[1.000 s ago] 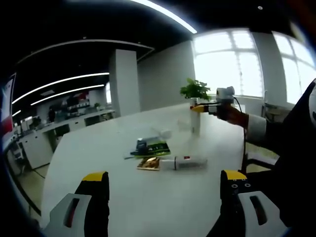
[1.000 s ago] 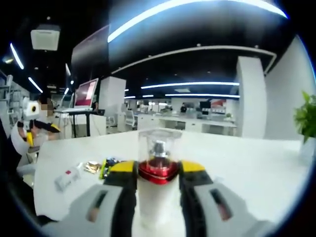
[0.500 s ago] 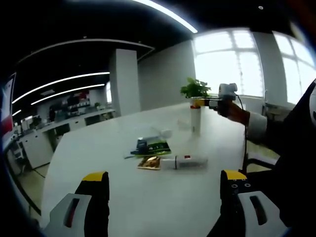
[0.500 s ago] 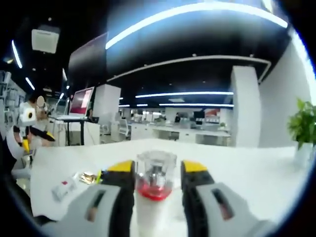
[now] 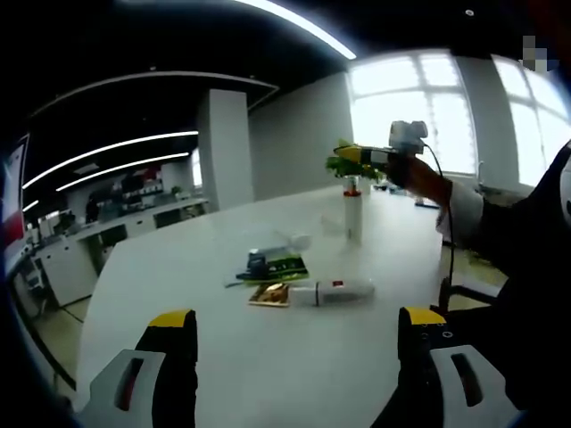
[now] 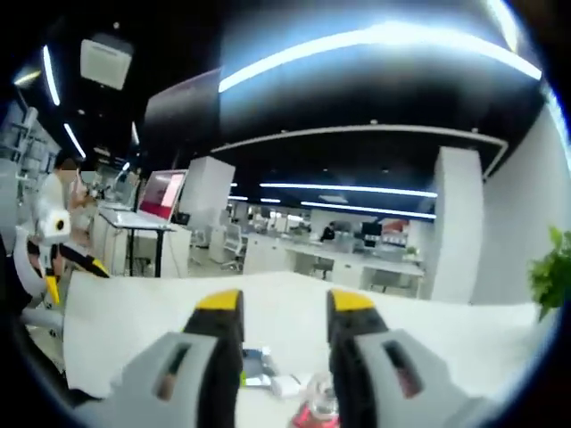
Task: Arrange the skincare products in the storage area until every visible bottle or jar stands upright without overlapping.
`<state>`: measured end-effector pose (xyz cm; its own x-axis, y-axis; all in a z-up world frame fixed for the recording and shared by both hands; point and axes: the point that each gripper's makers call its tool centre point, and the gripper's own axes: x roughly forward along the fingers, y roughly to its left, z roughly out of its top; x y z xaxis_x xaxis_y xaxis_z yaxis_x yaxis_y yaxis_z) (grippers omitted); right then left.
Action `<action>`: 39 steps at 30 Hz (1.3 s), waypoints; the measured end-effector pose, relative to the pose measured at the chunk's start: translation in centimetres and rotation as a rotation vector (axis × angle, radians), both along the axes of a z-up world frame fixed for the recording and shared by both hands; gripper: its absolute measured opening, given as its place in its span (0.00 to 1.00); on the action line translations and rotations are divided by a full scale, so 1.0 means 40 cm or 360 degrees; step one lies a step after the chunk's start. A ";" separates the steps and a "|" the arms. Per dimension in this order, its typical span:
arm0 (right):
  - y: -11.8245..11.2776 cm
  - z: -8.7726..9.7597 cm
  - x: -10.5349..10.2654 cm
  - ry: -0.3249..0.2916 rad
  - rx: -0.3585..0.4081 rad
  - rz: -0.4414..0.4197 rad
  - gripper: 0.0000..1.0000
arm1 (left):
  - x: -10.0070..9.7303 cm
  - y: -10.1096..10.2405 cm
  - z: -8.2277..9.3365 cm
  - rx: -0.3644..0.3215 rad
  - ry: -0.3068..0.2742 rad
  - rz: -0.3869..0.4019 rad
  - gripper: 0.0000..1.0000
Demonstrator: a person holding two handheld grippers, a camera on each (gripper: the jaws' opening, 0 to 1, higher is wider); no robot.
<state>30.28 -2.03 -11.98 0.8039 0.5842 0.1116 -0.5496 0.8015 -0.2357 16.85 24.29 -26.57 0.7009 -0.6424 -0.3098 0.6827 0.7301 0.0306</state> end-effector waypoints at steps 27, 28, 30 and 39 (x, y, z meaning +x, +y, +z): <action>0.088 -0.175 0.214 0.0676 -0.0072 -0.0401 0.61 | -0.008 0.014 0.009 -0.0014 -0.0018 -0.0014 0.95; 0.088 -0.182 0.217 0.0702 -0.0076 -0.0418 0.61 | -0.007 0.017 0.010 -0.0017 -0.0018 -0.0010 0.95; 0.100 -0.185 0.227 0.0698 -0.0111 -0.0413 0.63 | -0.006 0.023 0.012 -0.0021 -0.0020 -0.0003 0.95; 0.114 -0.224 0.249 0.0769 -0.0147 -0.0429 0.59 | 0.003 0.041 0.012 -0.0038 -0.0015 0.0022 0.95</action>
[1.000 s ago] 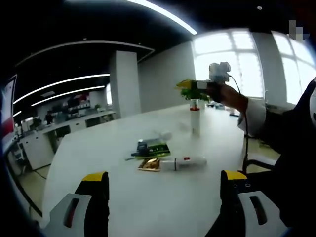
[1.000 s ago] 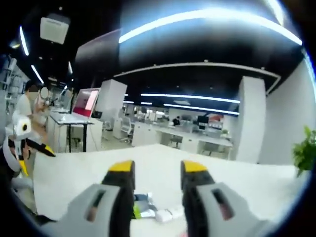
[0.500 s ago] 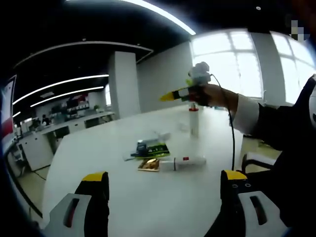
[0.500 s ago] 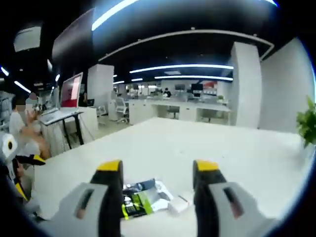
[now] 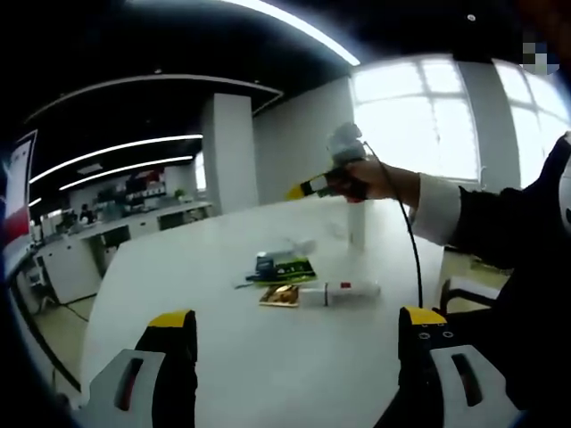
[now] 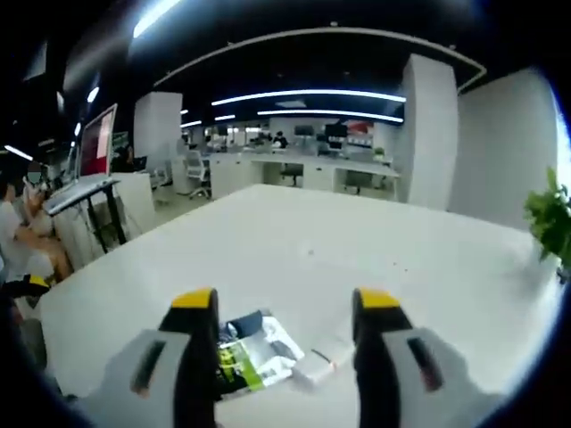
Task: Arrange the skincare products in the storage area until every visible bottle or jar stands upright without overlapping.
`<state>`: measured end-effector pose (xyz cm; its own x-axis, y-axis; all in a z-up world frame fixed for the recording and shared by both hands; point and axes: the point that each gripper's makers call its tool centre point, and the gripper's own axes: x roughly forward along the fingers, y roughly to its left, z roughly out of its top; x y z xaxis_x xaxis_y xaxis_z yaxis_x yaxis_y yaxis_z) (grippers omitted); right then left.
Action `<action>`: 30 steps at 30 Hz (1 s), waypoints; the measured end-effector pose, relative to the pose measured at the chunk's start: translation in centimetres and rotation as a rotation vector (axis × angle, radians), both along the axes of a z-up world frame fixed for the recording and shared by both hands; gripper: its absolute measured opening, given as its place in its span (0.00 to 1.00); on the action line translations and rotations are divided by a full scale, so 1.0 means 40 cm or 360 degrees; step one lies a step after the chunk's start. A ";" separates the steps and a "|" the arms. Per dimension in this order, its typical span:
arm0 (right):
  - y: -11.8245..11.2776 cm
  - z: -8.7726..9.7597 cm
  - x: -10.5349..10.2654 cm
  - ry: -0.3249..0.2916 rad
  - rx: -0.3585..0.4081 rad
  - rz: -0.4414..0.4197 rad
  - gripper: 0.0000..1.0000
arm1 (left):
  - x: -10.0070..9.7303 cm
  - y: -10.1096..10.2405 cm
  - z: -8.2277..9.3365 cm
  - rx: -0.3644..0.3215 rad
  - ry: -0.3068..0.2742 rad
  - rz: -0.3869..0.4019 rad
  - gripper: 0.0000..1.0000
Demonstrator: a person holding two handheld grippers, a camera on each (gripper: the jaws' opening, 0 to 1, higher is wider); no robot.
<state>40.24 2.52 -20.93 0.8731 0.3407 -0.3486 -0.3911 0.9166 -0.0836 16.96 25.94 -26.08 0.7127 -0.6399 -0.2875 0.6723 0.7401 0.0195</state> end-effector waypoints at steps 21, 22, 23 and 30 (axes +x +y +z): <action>-0.093 -0.209 0.108 0.0199 -0.0012 -0.0448 0.51 | 0.007 0.030 0.014 -0.0027 -0.0012 0.0034 0.95; -0.097 -0.218 0.121 0.0204 -0.0002 -0.0464 0.51 | 0.007 0.032 0.015 -0.0028 -0.0014 0.0036 0.95; -0.099 -0.223 0.123 0.0208 0.0003 -0.0475 0.52 | 0.008 0.036 0.017 -0.0032 -0.0017 0.0041 0.95; -0.111 -0.274 0.131 0.0229 -0.0014 -0.0542 0.52 | 0.016 0.055 0.015 -0.0035 -0.0011 0.0073 0.95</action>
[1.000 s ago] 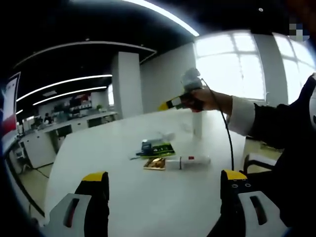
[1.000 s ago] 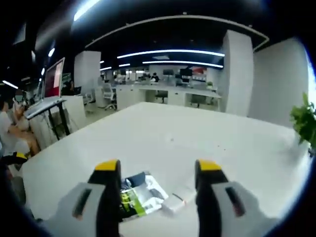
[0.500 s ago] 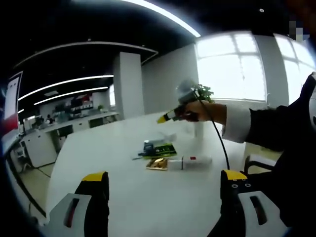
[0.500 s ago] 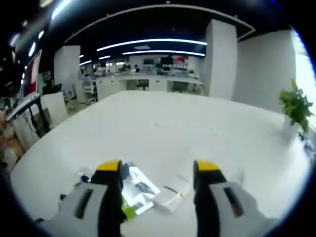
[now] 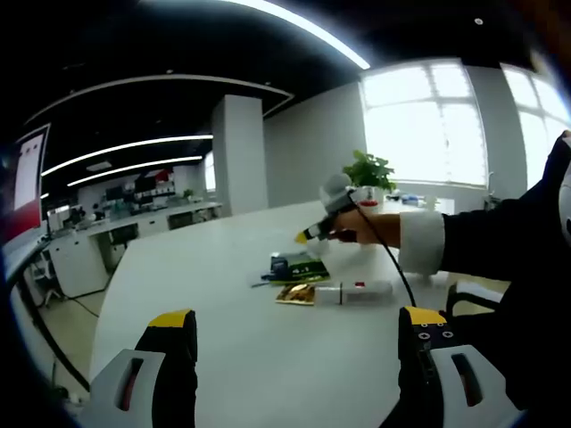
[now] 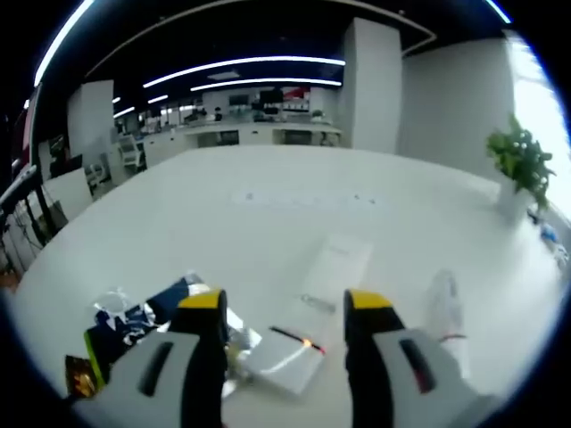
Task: Arrange the skincare products in the storage area until every visible bottle or jar stands upright without overlapping.
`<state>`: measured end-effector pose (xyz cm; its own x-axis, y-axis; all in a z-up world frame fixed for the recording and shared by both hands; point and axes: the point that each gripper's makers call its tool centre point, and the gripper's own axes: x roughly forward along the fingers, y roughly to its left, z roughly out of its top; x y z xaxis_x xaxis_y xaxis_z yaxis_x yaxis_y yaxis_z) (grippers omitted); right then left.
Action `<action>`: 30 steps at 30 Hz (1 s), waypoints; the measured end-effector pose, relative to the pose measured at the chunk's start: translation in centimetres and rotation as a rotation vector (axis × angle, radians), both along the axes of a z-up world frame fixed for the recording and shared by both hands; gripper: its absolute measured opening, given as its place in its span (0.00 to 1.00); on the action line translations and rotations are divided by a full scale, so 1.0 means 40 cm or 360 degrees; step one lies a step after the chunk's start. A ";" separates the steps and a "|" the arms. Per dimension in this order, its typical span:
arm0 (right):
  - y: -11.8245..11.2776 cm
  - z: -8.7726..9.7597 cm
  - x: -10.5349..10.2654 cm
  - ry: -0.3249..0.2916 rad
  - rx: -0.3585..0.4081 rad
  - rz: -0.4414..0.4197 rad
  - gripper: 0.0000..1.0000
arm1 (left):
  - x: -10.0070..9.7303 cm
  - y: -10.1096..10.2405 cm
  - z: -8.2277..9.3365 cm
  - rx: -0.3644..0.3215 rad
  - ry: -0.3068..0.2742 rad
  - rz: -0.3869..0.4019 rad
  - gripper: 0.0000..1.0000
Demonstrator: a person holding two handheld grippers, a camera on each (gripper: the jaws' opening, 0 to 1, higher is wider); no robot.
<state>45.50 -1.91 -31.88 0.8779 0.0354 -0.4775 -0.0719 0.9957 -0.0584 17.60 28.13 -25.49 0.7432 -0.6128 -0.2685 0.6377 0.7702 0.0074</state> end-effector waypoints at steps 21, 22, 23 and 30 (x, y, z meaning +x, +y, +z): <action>-0.032 -0.016 0.028 -0.0096 -0.0132 -0.0094 0.48 | 0.012 0.039 -0.008 -0.0030 0.0016 0.0035 0.95; -0.036 -0.018 0.026 -0.0103 -0.0131 -0.0104 0.48 | 0.013 0.039 -0.009 -0.0033 0.0020 0.0034 0.95; -0.036 -0.020 0.026 -0.0116 -0.0125 -0.0108 0.48 | 0.013 0.039 -0.008 -0.0038 0.0021 0.0032 0.95; -0.034 -0.019 0.040 -0.0173 -0.0117 -0.0087 0.51 | 0.015 0.041 -0.008 -0.0037 0.0021 0.0037 0.95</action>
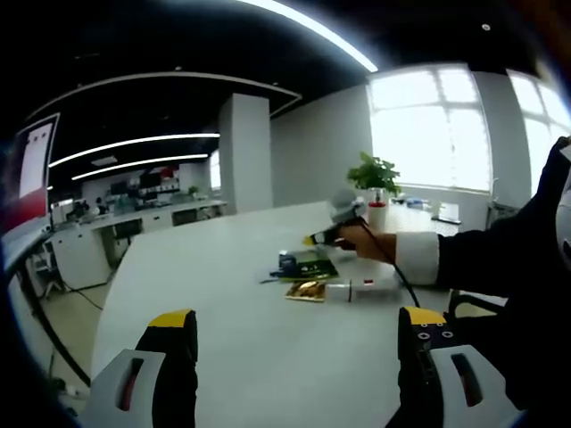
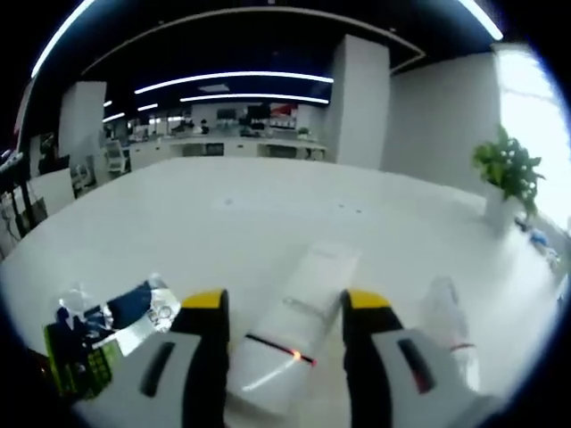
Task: Arrange the skincare products in the storage area until every visible bottle or jar stands upright without overlapping.
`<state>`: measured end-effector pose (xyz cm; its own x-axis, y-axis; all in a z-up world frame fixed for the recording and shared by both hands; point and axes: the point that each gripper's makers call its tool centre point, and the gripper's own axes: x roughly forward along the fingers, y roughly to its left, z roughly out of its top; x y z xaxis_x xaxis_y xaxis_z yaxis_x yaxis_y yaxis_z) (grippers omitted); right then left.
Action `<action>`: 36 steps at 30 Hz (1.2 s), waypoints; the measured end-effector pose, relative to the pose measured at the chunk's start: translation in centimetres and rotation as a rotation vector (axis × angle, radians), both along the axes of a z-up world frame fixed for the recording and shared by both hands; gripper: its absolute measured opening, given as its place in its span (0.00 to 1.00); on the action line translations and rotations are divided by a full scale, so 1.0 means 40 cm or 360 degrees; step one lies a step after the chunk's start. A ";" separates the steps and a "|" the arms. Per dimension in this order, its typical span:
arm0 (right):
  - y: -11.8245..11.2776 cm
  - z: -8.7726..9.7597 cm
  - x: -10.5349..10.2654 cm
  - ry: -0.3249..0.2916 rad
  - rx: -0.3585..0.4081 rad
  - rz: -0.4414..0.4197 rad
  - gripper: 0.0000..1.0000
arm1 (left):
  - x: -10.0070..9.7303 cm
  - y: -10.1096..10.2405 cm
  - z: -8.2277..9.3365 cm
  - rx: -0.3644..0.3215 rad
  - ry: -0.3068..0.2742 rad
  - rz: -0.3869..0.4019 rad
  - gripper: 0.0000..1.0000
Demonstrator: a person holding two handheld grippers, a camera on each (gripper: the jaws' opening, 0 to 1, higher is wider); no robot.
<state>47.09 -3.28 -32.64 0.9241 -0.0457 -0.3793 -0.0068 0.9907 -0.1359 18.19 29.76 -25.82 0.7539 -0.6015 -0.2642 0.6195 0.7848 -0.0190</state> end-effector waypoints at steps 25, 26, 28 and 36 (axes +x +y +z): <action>-0.001 -0.044 0.020 0.0014 0.0139 0.0119 0.38 | -0.005 -0.041 -0.027 0.0007 0.0029 -0.0053 0.94; -0.003 -0.044 0.025 0.0011 0.0158 0.0129 0.38 | -0.005 -0.044 -0.029 0.0007 0.0031 -0.0056 0.94; -0.006 -0.045 0.031 0.0015 0.0167 0.0144 0.37 | -0.005 -0.048 -0.032 0.0005 0.0038 -0.0063 0.94; -0.008 -0.044 0.045 0.0012 0.0103 0.0186 0.37 | -0.011 -0.059 -0.027 0.0002 0.0027 -0.0081 0.94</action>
